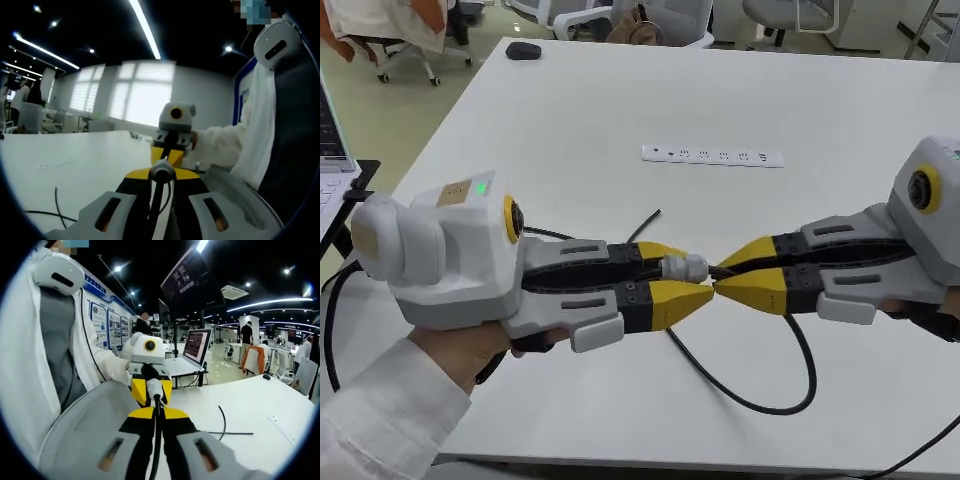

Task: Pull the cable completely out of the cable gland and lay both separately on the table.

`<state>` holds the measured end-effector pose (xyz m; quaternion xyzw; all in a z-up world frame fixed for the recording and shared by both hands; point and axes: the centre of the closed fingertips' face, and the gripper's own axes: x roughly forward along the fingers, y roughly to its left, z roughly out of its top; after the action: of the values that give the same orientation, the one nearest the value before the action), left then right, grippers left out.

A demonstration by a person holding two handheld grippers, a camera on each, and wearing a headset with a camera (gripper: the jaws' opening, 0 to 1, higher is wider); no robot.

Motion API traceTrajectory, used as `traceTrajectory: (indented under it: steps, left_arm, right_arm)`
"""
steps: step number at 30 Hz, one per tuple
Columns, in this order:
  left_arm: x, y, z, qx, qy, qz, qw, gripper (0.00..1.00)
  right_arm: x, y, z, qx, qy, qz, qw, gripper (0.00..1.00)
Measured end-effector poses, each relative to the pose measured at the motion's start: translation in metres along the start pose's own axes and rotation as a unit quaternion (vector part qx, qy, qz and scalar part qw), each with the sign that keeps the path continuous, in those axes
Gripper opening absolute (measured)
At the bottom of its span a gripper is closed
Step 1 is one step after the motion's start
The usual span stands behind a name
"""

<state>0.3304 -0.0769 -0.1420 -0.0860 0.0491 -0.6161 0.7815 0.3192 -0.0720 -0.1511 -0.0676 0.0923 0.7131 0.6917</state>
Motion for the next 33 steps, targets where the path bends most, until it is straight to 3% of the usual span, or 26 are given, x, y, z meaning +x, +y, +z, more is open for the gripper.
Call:
traceTrajectory:
  steps: [12,19,33]
  left_arm:
    - [-0.005,0.006,-0.003,-0.002,0.004,0.010,0.9999,0.17]
    - [-0.007,0.007,0.001,0.001,-0.001,0.013,0.9999,0.17]
    - [-0.011,0.008,0.001,0.005,0.001,0.018,0.9998,0.17]
  right_arm:
    - [-0.015,-0.011,-0.023,0.013,0.027,-0.023,0.9993,0.03]
    - [-0.026,-0.017,-0.042,0.028,0.047,-0.037,0.9978,0.03]
    - [-0.050,-0.031,-0.092,0.066,0.102,-0.073,0.9900,0.03]
